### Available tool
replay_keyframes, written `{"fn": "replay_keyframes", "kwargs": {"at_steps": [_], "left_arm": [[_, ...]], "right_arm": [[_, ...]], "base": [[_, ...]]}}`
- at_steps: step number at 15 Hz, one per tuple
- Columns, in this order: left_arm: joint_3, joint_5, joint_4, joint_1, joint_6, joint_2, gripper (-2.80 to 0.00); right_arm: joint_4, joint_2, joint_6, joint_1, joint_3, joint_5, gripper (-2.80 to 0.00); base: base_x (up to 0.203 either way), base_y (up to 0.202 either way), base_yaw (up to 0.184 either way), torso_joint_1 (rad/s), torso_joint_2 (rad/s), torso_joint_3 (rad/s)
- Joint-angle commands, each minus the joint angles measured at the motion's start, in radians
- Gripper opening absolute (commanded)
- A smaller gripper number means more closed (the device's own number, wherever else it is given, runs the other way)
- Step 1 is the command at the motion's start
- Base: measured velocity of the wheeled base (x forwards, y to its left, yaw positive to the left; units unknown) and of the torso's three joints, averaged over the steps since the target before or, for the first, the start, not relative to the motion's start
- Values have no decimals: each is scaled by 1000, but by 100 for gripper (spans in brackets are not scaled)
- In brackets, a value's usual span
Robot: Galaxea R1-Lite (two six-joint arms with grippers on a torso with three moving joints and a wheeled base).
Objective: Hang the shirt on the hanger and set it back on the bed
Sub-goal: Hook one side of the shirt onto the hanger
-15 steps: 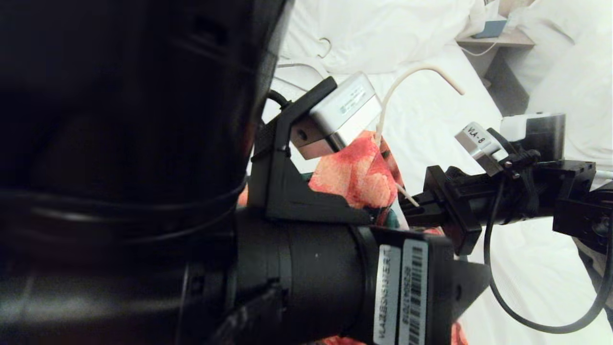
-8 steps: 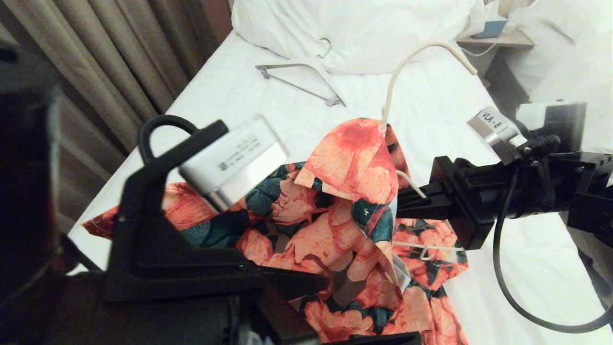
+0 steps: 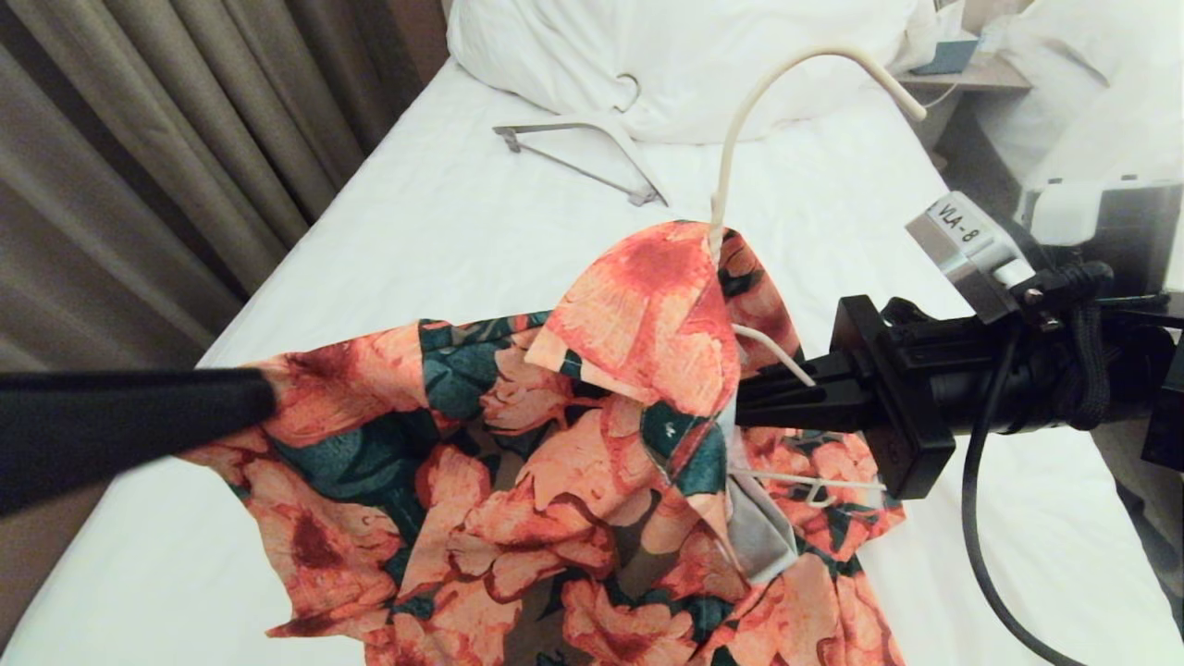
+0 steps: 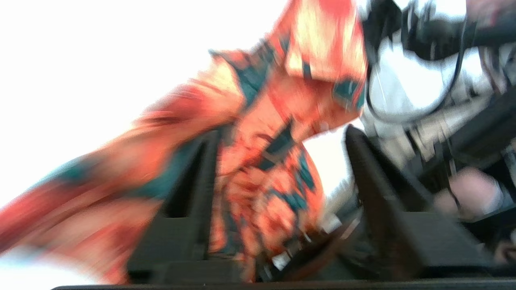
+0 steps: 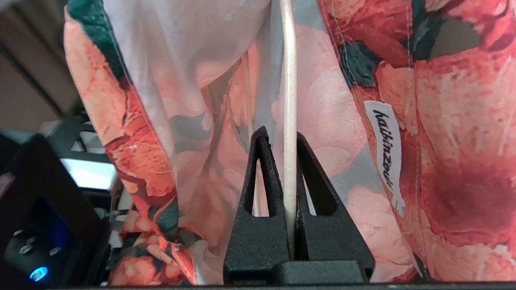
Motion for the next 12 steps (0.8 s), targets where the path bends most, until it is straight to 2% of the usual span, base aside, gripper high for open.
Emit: {"fn": "replay_keyframes", "kwargs": {"at_steps": [1, 4, 7, 8, 12], "left_arm": [[-76, 1, 69, 90, 33, -154, -280], [-89, -10, 77, 96, 51, -138, -280], [-90, -94, 45, 94, 103, -61, -280], [-93, -122, 26, 94, 140, -28, -280], [-104, -298, 28, 109, 370, 65, -280]], "right_arm": [[-1, -4, -1, 20, 0, -10, -280], [2, -2, -1, 25, 4, -10, -280], [6, 2, 0, 43, 0, -10, -280], [15, 3, 0, 48, -1, -10, -280], [23, 9, -1, 83, 4, -10, -280]], "base": [[0, 0, 0, 0, 0, 0], [0, 0, 0, 0, 0, 0], [0, 0, 0, 0, 0, 0], [0, 0, 0, 0, 0, 0], [0, 0, 0, 0, 0, 0]]}}
